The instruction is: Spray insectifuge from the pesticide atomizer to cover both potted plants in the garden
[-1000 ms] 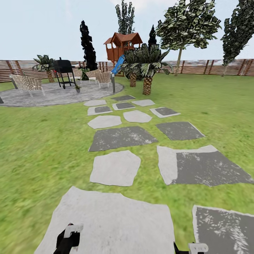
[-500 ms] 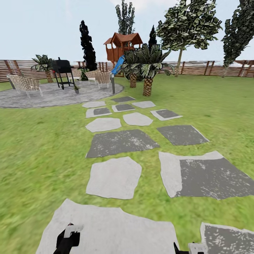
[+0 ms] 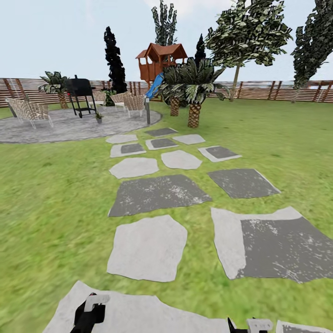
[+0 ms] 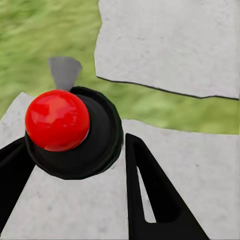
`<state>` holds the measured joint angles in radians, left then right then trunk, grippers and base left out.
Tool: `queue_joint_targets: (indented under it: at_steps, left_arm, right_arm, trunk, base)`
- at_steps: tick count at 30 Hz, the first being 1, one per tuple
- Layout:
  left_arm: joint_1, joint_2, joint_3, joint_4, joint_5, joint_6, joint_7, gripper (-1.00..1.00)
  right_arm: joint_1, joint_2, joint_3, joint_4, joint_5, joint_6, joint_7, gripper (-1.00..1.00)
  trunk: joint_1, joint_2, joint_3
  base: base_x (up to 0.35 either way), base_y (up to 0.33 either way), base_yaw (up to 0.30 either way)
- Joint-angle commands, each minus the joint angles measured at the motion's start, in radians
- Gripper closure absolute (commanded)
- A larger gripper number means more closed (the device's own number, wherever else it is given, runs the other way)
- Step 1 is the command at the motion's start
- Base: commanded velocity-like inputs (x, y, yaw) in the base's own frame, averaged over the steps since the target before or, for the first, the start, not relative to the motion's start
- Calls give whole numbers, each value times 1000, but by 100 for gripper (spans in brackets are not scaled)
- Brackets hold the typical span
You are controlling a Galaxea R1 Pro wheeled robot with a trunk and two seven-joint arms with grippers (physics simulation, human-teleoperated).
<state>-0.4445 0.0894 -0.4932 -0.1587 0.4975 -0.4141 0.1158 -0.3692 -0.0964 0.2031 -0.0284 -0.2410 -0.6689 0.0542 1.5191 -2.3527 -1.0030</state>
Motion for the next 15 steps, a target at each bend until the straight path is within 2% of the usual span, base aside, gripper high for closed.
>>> queue_joint_targets:
  at_steps: [1,15]
  left_arm:
    - [0,0,-8,-1,1,-2,8,100]
    - [0,0,-8,-1,1,-2,7,100]
  right_arm:
    - [-1,0,6,1,-11,-3,6,-100]
    - [-1,0,6,1,-11,-3,6,-100]
  trunk:
    - [0,0,-1]
    - [0,0,-1]
  base:
    - [341,0,0]
    - [341,0,0]
